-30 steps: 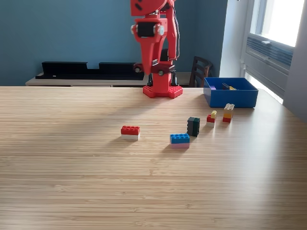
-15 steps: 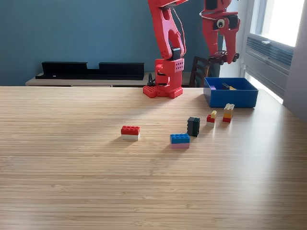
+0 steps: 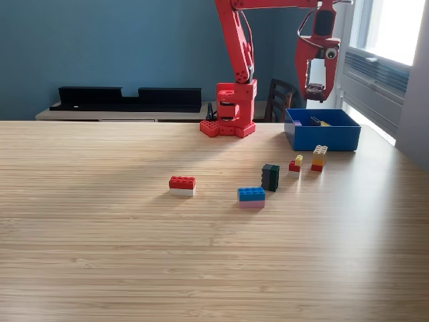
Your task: Grasp a lego block and put it in the bin.
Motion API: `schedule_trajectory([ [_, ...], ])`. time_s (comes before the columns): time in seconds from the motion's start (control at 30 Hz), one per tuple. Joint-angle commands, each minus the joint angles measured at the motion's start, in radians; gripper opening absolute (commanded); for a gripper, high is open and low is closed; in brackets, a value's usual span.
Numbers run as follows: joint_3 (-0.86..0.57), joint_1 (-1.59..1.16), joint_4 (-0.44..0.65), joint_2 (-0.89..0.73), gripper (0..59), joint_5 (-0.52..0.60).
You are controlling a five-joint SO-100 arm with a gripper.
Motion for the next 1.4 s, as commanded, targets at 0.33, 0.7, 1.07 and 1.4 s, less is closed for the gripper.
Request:
schedule_trajectory([
  [0.33, -0.396, 0.008, 0.04, -0.388, 11.4, -0.078],
  [0.7, -0.588, 0.107, 0.166, -0.46, 22.9, -0.127],
  [1.07, -0.713, 0.488, 0.172, -0.454, 0.1, 0.014],
  [1.4, -0.753, 1.014, 0.172, -0.454, 0.1, 0.075],
])
